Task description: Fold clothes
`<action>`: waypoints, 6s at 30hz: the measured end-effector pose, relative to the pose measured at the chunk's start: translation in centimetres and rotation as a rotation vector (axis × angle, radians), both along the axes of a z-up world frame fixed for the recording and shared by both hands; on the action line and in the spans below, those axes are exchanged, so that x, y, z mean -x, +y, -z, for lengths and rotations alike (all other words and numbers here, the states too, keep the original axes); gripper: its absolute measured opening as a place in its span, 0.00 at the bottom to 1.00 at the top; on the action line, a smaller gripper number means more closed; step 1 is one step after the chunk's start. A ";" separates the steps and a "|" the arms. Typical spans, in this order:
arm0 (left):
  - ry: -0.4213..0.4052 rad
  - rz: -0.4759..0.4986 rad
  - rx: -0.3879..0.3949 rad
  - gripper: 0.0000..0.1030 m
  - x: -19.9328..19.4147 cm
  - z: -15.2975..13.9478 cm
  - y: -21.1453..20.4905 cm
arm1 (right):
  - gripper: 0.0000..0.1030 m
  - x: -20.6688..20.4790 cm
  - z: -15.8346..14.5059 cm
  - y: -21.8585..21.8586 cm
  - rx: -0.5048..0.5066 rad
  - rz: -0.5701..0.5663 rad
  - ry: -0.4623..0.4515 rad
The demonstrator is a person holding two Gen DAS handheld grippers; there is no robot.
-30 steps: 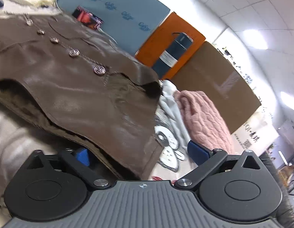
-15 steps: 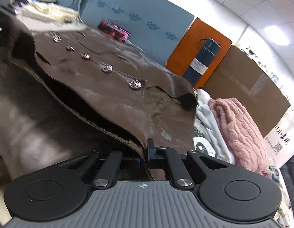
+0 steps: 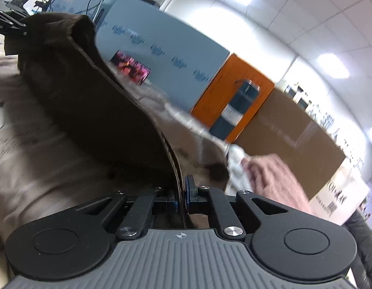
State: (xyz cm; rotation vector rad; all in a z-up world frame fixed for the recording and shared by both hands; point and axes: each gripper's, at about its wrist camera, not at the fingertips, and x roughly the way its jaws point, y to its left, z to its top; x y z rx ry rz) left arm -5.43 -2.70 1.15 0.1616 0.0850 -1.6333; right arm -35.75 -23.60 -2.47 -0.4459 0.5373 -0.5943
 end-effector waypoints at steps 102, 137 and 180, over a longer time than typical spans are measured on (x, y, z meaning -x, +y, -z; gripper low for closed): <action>0.420 -0.373 -0.393 0.80 -11.0 3.3 -9.9 | 0.17 -6.3 3.3 -15.3 -1.112 0.572 -1.020; 0.161 -0.207 -0.462 0.86 -7.0 4.3 -11.0 | 0.08 3.5 0.3 -11.6 -0.918 0.513 -1.244; 0.273 -0.285 -0.184 0.95 -8.9 2.0 -9.1 | 0.97 -13.6 -2.6 -2.5 -0.891 -0.260 -0.558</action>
